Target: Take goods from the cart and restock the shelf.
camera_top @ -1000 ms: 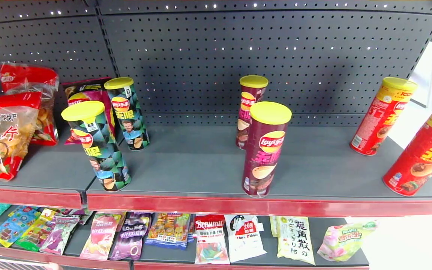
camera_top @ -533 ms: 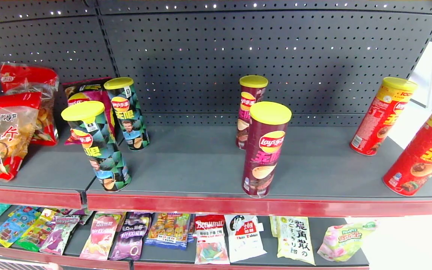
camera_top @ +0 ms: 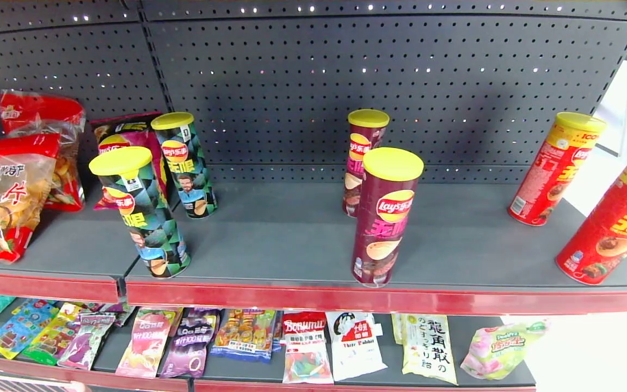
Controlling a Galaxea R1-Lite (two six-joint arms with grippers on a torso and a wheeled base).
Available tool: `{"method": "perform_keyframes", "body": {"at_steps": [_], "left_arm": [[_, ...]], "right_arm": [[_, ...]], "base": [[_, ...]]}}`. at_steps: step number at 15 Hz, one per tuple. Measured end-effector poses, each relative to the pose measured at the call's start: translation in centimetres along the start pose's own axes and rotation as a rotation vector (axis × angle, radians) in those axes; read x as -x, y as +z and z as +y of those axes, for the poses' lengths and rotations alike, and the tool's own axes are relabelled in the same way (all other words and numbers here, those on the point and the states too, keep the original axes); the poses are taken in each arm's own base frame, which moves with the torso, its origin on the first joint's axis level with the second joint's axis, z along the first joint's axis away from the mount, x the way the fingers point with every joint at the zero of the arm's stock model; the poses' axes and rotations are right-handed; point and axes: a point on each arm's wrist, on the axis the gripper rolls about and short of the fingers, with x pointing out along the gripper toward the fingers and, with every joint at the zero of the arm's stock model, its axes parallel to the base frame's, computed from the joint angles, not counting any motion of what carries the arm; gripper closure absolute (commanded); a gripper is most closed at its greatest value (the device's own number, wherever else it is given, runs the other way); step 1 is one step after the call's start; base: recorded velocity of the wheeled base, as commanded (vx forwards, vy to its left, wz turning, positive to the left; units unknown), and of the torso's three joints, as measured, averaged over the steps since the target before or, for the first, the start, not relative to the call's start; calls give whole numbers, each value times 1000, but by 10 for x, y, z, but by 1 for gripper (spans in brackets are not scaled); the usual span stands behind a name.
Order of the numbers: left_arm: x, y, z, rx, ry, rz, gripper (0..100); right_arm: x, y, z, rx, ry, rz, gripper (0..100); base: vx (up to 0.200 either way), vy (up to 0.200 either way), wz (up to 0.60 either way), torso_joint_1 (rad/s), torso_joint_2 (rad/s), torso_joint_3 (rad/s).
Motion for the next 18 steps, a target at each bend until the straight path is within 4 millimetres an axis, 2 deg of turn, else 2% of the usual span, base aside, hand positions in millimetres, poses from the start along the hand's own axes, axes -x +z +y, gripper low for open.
{"method": "perform_keyframes", "body": {"at_steps": [3, 6, 9, 13, 18], "left_arm": [[0, 0, 0, 0, 1, 0, 0], [0, 0, 0, 0, 1, 0, 0], [0, 0, 0, 0, 1, 0, 0], [0, 0, 0, 0, 1, 0, 0], [0, 0, 0, 0, 1, 1, 0]], "right_arm": [[-50, 4, 1, -2, 97, 176, 0], [-100, -1, 4, 40, -34, 296, 0], [-140, -8, 12, 85, -109, 389, 0], [-186, 4, 14, 124, -257, 394, 0], [-219, -1, 10, 151, -358, 435, 0]], "base": [[0, 0, 0, 0, 0, 0], [0, 0, 0, 0, 0, 0], [0, 0, 0, 0, 0, 0], [0, 0, 0, 0, 0, 0], [0, 0, 0, 0, 0, 0]]}}
